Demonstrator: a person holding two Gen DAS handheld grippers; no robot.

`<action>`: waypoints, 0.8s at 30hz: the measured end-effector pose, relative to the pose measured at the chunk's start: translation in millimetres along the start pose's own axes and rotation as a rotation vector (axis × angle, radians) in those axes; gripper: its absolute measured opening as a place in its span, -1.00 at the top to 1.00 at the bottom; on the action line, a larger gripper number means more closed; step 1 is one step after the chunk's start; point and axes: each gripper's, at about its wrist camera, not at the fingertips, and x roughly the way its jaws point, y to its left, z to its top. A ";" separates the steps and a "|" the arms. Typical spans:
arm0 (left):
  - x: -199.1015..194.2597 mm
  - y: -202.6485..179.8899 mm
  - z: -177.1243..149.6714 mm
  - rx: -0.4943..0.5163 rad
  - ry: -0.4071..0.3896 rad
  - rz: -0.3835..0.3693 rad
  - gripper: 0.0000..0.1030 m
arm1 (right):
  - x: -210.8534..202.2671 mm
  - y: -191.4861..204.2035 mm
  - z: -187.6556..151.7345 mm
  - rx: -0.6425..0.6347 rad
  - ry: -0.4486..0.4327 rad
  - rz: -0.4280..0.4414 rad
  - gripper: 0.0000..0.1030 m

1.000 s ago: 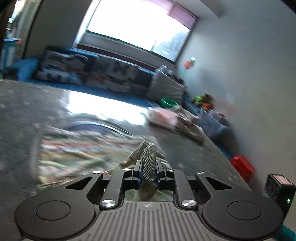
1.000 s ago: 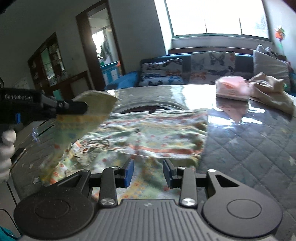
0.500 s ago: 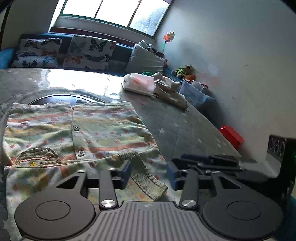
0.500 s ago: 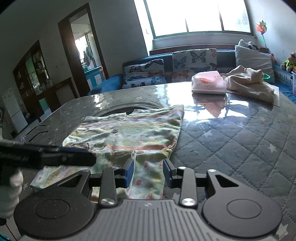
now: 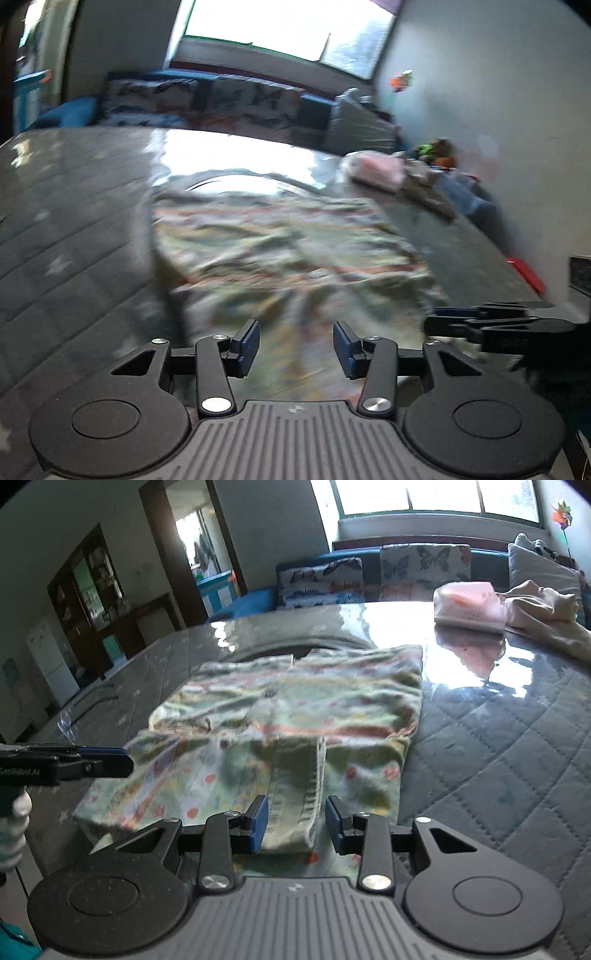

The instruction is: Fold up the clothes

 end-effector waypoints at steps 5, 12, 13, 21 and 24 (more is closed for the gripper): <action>-0.6 15.5 -8.0 -0.010 0.013 0.030 0.11 | -6.6 6.2 -5.1 -0.032 -0.001 -0.030 0.87; -2.8 18.0 -1.2 0.028 0.001 0.065 0.14 | -12.7 12.8 -2.3 -0.073 -0.009 -0.073 0.80; -4.1 16.8 1.7 0.033 -0.010 0.062 0.14 | -13.5 13.7 -1.9 -0.079 -0.010 -0.079 0.80; 18.8 -0.1 25.4 0.102 -0.034 0.032 0.14 | 11.4 21.7 30.5 -0.140 -0.048 -0.043 0.79; 32.5 -0.2 25.0 0.107 -0.006 0.044 0.14 | 28.5 26.1 35.5 -0.163 -0.031 -0.034 0.74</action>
